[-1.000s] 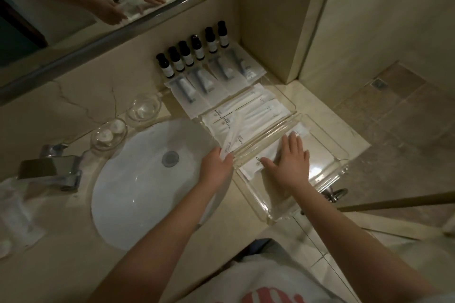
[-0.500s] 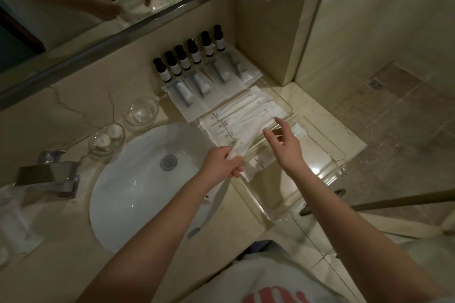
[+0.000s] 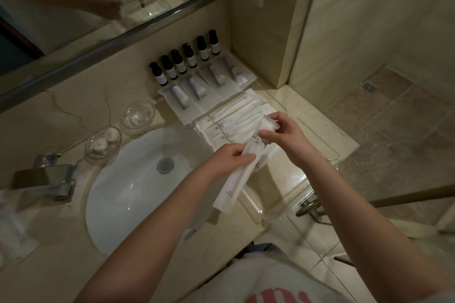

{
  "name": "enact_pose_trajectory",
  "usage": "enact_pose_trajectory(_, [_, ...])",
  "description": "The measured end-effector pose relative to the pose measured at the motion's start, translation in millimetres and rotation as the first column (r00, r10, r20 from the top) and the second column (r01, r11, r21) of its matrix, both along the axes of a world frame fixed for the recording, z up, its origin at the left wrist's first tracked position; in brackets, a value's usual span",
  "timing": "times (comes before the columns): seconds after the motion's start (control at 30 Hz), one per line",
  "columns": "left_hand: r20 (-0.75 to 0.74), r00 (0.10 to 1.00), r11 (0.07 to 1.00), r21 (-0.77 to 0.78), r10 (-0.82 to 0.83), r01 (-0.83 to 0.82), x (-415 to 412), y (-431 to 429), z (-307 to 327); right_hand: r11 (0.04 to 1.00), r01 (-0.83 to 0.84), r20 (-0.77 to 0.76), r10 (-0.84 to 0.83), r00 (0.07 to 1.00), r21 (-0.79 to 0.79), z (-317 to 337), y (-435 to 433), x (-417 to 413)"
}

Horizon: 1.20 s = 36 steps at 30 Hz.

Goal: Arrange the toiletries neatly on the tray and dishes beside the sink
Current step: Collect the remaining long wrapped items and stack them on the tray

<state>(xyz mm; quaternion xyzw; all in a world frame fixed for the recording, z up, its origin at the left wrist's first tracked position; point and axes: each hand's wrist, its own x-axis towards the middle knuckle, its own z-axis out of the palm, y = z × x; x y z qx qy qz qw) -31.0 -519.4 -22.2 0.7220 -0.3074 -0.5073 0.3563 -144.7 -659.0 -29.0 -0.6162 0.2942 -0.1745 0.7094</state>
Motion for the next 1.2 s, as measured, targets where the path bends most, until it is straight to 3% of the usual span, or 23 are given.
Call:
enact_pose_trajectory(0.07, [0.024, 1.0, 1.0, 0.018, 0.015, -0.015, -3.5, -6.4, 3.0, 0.999, -0.025, 0.013, 0.025, 1.0, -0.038, 4.2, 3.0, 4.7])
enact_pose_trajectory(0.13, [0.033, 0.986, 0.987, -0.028, 0.162, -0.161, -6.9, -11.1, 3.3, 0.998, 0.024, -0.015, -0.025, 1.0, -0.052, 3.6, 3.0, 6.9])
enact_pose_trajectory(0.2, [0.0, 0.919, 0.916, -0.087, 0.393, -0.392, -6.2, -12.9, 0.8, 0.996, 0.07, -0.108, -0.076, 0.991, -0.059, -0.2, 1.7, 2.9])
enact_pose_trajectory(0.3, [-0.093, 0.784, 0.766, -0.169, 0.614, -0.62, -4.9, -10.9, 1.1, 0.998, -0.051, -0.236, 0.044, 0.971, -0.026, -15.2, 6.4, -10.7])
enact_pose_trajectory(0.4, [-0.193, 0.721, 0.694, -0.195, 0.666, -0.693, -9.3, -9.5, 2.0, 0.993, -0.122, -0.32, 0.113, 0.941, -0.008, -31.1, 16.2, -22.4])
enact_pose_trajectory(0.53, [-0.265, 0.661, 0.645, -0.159, 0.701, -0.748, -9.1, -7.5, -0.3, 0.997, -0.071, -0.282, 0.078, 0.956, 0.035, -33.5, 11.1, -32.9])
enact_pose_trajectory(0.63, [-0.212, 0.645, 0.624, -0.163, 0.734, -0.764, 3.0, -5.4, -3.0, 0.997, -0.071, -0.311, 0.066, 0.948, -0.004, -31.4, -3.0, -40.1])
enact_pose_trajectory(0.8, [-0.042, 0.825, 0.821, -0.084, 0.564, -0.565, 1.2, -2.4, -19.1, 0.99, -0.068, -0.409, 0.012, 0.912, -0.123, -32.8, -33.4, -57.6])
enact_pose_trajectory(0.93, [0.283, 0.941, 0.972, 0.091, 0.185, -0.218, -15.0, -0.9, -43.7, 0.971, -0.004, -0.454, -0.108, 0.884, -0.239, -32.0, -49.7, -65.6])
enact_pose_trajectory(1.03, [0.446, 0.882, 0.973, 0.225, -0.148, 0.05, -30.4, -5.1, -51.5, 0.949, -0.011, -0.519, -0.164, 0.839, -0.316, -39.0, -55.8, -66.1])
enact_pose_trajectory(1.13, [0.561, 0.724, 0.899, 0.392, -0.401, 0.194, -44.4, -13.0, -48.5, 0.911, -0.092, -0.578, -0.175, 0.797, -0.403, -46.2, -53.7, -64.0])
enact_pose_trajectory(1.2, [0.641, 0.605, 0.871, 0.443, -0.473, 0.211, -49.1, -16.4, -50.6, 0.871, -0.16, -0.627, -0.196, 0.754, -0.465, -50.1, -48.0, -61.4])
